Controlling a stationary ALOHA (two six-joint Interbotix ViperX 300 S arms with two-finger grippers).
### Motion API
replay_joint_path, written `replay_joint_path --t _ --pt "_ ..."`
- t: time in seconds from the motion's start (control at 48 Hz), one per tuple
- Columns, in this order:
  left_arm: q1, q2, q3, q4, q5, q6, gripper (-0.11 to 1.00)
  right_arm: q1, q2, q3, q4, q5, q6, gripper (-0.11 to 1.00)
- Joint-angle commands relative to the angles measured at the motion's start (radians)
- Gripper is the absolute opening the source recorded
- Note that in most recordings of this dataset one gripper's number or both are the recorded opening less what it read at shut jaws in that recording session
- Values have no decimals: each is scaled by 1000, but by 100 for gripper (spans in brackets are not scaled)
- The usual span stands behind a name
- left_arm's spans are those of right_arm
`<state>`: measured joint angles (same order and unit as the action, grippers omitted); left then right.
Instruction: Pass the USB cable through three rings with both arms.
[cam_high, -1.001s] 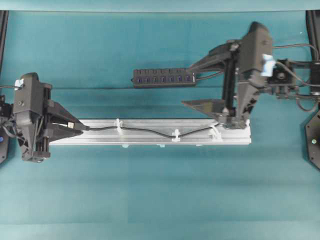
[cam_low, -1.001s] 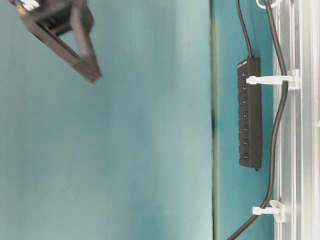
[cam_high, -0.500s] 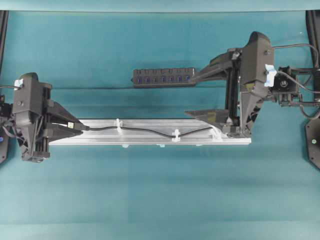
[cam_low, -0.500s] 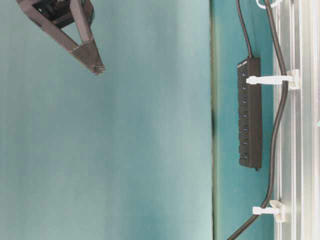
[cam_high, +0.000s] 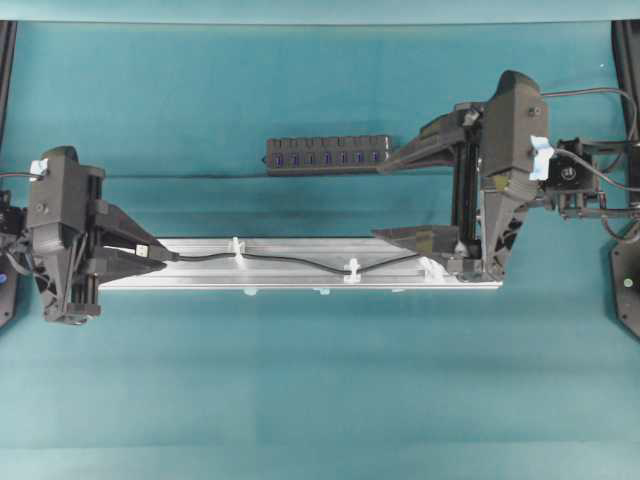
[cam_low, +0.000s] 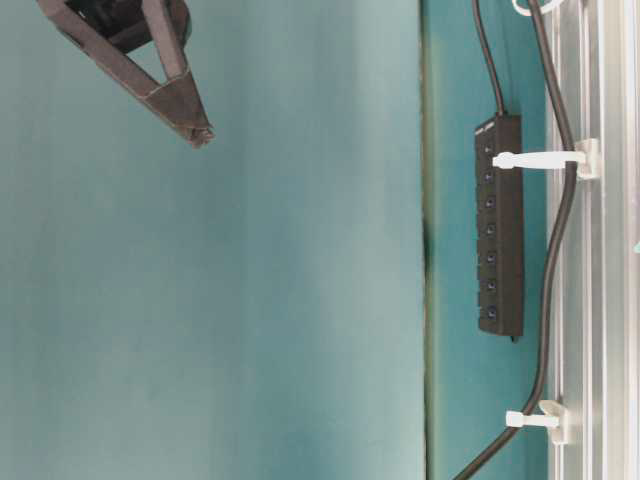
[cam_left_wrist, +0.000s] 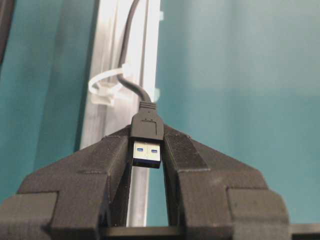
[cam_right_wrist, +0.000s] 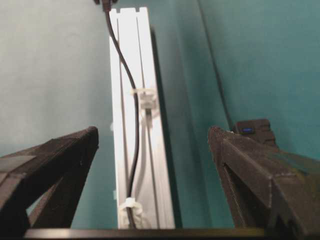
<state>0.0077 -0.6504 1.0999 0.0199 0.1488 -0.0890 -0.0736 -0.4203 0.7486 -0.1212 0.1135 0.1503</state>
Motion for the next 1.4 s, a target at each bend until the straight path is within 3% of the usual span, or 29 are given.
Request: replay_joint_path --t 0.0,1.376 --pt "-3 2 -20 0 0 3 21 3 -14 -8 2 -6 20 81" --pt "-5 -12 -38 0 17 -5 21 2 -6 20 2 -9 26 81"
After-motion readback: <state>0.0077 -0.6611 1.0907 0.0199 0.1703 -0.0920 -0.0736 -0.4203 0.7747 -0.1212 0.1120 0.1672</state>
